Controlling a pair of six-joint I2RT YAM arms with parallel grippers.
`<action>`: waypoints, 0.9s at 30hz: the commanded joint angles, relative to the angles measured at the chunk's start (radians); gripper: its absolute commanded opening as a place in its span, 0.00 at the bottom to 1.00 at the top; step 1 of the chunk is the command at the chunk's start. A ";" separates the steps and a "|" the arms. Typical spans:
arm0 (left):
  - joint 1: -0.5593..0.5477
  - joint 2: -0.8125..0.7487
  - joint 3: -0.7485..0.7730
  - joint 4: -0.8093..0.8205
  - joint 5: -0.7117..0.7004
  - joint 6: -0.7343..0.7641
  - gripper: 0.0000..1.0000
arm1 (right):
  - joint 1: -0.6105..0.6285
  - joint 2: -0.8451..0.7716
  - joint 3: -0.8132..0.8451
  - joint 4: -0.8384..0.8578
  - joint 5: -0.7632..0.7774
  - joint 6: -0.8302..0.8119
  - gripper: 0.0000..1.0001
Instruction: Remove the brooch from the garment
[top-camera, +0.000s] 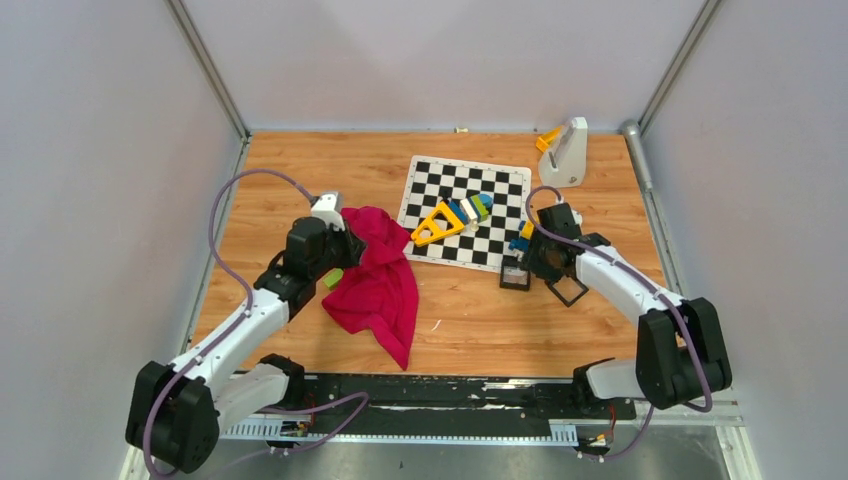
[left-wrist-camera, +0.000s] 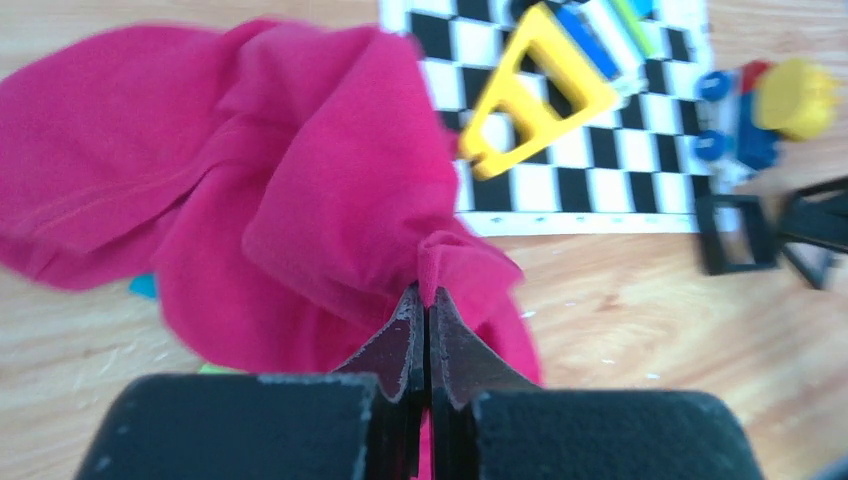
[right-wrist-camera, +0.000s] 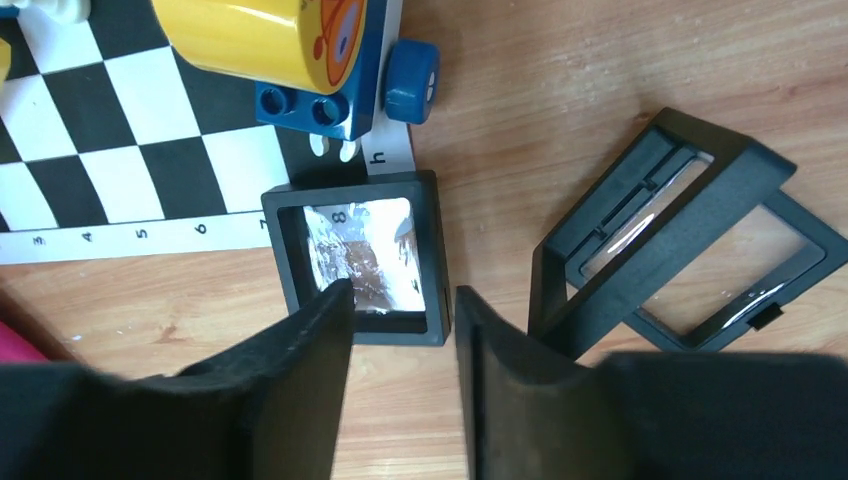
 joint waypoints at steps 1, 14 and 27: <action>-0.010 -0.014 0.225 -0.093 0.201 -0.016 0.00 | 0.026 -0.030 0.038 0.022 -0.023 0.016 0.56; -0.014 0.088 0.745 -0.466 -0.019 0.075 0.00 | 0.561 0.076 0.135 0.224 -0.118 0.078 0.65; -0.013 0.075 1.081 -0.614 -0.287 0.161 0.00 | 0.640 0.407 0.209 0.482 -0.224 0.120 0.59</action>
